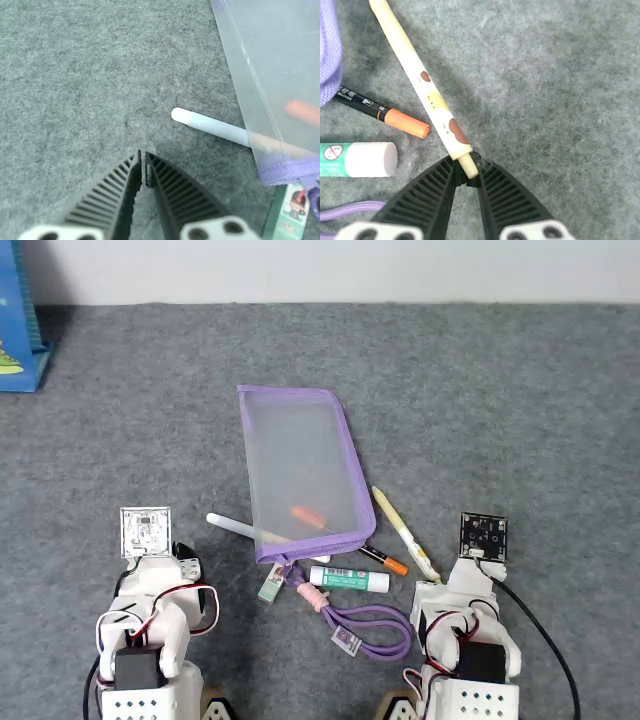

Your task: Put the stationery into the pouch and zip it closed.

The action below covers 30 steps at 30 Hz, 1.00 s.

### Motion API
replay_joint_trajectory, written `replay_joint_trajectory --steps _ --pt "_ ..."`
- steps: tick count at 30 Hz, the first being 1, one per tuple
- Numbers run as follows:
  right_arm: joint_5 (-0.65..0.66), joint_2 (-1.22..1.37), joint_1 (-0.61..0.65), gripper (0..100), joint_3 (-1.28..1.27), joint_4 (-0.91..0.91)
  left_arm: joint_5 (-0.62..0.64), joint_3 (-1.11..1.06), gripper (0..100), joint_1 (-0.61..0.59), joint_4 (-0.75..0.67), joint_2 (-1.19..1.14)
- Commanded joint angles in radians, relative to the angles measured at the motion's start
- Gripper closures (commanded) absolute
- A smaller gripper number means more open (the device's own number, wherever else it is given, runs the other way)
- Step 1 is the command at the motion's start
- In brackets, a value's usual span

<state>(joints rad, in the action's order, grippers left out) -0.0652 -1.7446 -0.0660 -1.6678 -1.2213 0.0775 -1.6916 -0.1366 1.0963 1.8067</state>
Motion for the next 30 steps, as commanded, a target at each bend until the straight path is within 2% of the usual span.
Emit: replay_joint_trajectory --steps 1,11,13,16,21,27,30 --pt "-0.005 -0.008 -0.007 98.6 -0.018 -0.002 -0.003 0.008 99 -0.005 -0.009 0.008" --pt "0.015 -0.008 -0.015 98.3 -0.002 0.008 -0.003 0.008 99 -0.005 -0.009 0.008" --pt "0.114 -0.008 -0.007 98.3 0.035 0.045 -0.003 0.008 99 -0.005 -0.009 0.008" --pt "0.336 -0.008 -0.013 98.6 0.064 0.139 -0.003 0.008 99 -0.005 -0.009 0.008" --pt "0.529 -0.008 -0.005 98.3 0.097 0.174 -0.003 0.008 99 -0.003 -0.009 0.008" --pt "0.585 0.001 -0.007 97.6 0.272 0.122 -0.003 0.008 99 -0.003 -0.009 0.008" --pt "0.578 0.002 -0.005 93.1 0.396 0.054 -0.003 0.008 99 -0.003 -0.009 0.008"
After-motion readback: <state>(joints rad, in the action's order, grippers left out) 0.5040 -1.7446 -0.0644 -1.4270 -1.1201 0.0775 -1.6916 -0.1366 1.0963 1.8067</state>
